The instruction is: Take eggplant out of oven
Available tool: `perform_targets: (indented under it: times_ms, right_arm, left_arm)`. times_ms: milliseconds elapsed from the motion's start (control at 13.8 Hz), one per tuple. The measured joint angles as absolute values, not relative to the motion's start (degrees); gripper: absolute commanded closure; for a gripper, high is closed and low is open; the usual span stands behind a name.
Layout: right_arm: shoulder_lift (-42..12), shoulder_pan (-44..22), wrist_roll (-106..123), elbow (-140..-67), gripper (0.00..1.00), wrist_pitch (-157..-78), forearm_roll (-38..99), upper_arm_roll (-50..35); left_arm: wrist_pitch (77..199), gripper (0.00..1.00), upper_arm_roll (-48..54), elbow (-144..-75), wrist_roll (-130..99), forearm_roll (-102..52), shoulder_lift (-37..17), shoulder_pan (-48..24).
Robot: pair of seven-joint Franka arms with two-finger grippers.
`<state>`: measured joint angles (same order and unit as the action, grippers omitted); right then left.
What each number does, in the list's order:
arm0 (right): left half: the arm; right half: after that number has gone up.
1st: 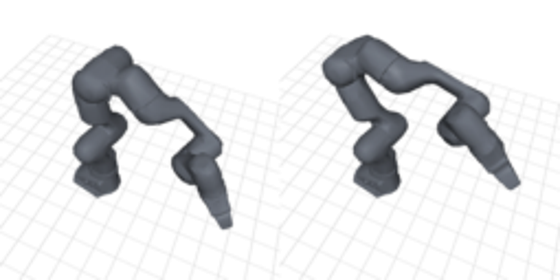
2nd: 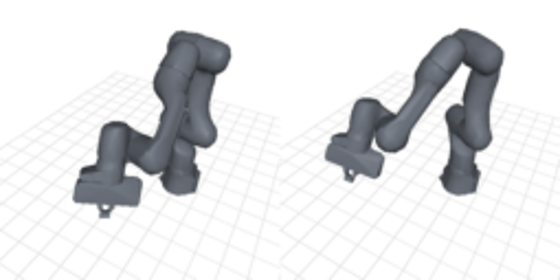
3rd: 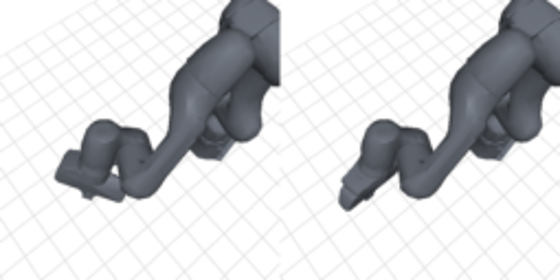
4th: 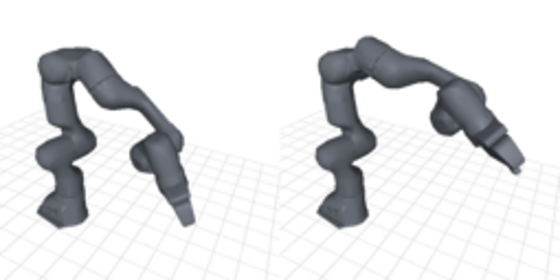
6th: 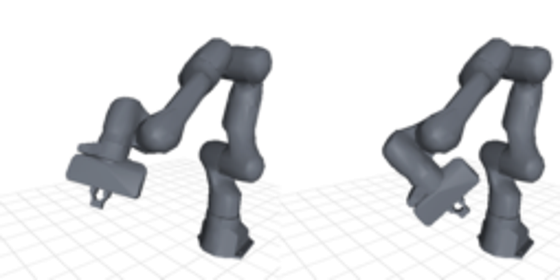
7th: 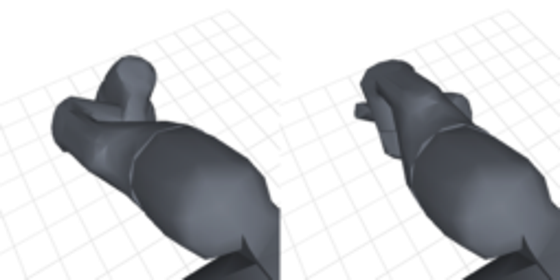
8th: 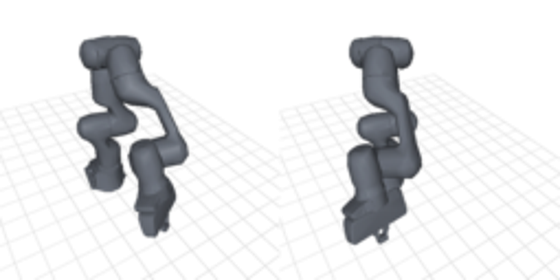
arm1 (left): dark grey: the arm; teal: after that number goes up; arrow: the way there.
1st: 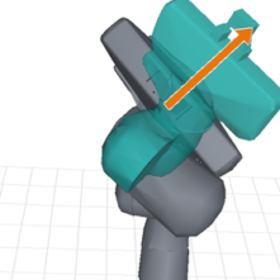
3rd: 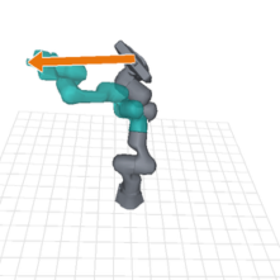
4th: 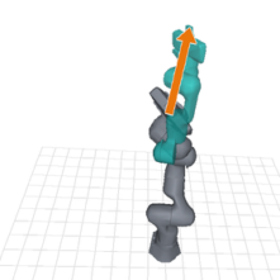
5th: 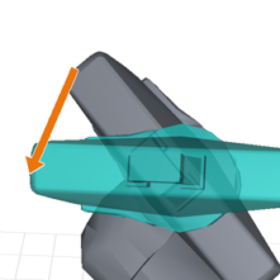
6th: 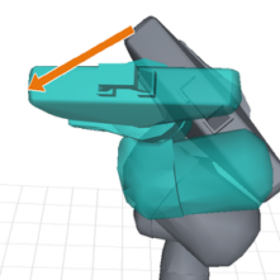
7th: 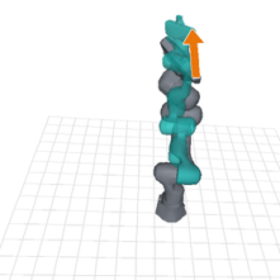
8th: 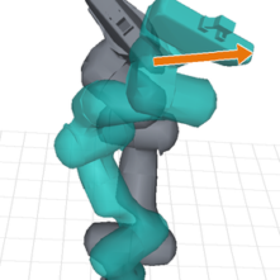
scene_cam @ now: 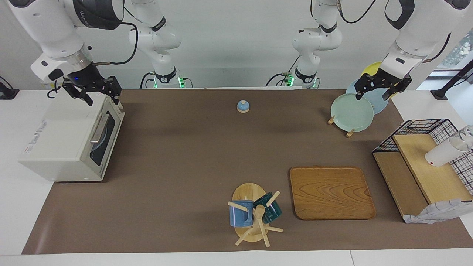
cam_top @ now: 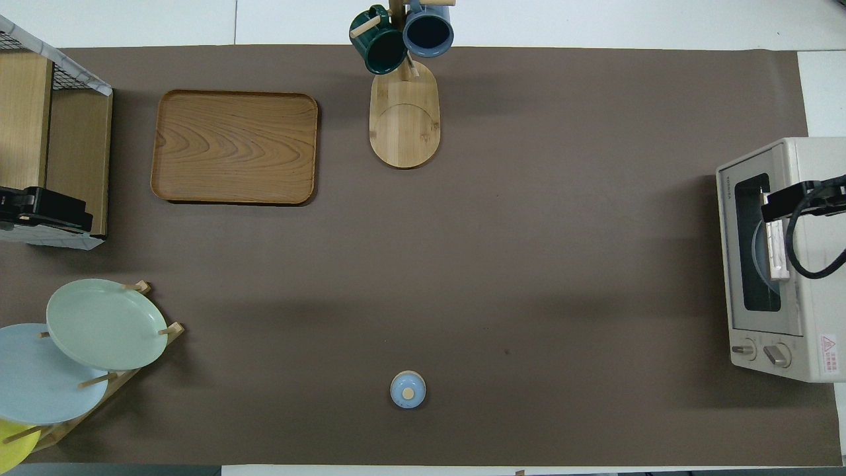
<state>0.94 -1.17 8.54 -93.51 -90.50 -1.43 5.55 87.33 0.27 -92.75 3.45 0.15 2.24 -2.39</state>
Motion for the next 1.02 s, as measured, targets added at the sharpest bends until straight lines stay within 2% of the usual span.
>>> perform_targets:
  times_ms: [291, 1018]
  right_arm:
    - [3.2, -0.7, 9.4, -103.3, 1.00, -101.1, -1.8, 5.6]
    - [3.4, 5.1, 10.7, -114.6, 1.00, -108.3, -6.5, 5.7]
  left_arm:
    - [87.3, 0.00, 0.3, -92.7, 3.4, 0.2, 2.2, -2.4]
    - [87.3, 0.00, 0.3, -92.7, 3.4, 0.2, 2.2, -2.4]
